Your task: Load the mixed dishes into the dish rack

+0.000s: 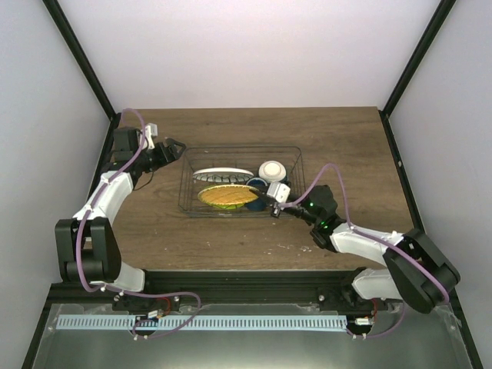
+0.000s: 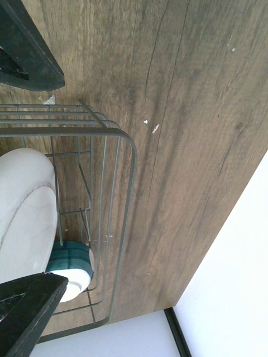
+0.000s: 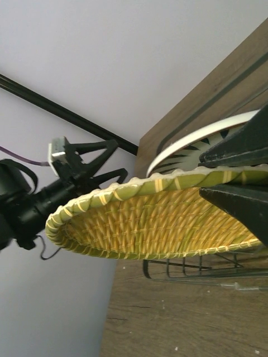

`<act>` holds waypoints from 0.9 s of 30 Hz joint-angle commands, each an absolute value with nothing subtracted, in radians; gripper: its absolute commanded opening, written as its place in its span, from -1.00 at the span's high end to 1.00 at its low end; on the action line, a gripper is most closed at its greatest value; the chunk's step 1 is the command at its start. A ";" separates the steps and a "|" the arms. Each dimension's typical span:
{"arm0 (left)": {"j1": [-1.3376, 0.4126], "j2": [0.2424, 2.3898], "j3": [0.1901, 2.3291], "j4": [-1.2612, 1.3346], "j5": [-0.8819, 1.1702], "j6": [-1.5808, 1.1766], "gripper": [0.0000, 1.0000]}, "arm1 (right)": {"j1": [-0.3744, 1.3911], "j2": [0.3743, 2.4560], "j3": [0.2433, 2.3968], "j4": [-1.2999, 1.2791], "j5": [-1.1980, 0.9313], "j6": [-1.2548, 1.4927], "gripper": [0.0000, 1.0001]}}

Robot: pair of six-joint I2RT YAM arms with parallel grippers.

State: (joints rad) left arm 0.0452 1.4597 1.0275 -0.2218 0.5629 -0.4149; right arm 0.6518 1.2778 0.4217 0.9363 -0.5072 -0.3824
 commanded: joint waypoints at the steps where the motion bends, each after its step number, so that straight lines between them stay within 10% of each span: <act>1: 0.050 1.431 1.043 -0.223 0.562 -0.397 -0.81 | 0.683 1.305 0.448 1.043 -0.424 -0.440 0.99; 27: 0.057 1.436 1.030 -0.205 0.585 -0.394 -0.81 | 0.772 1.380 0.447 1.062 -0.288 -0.525 0.99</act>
State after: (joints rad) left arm 0.0483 1.4517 1.0275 -0.2214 0.5667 -0.4076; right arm 0.7593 1.3781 0.4213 1.0161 -0.2928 -0.5159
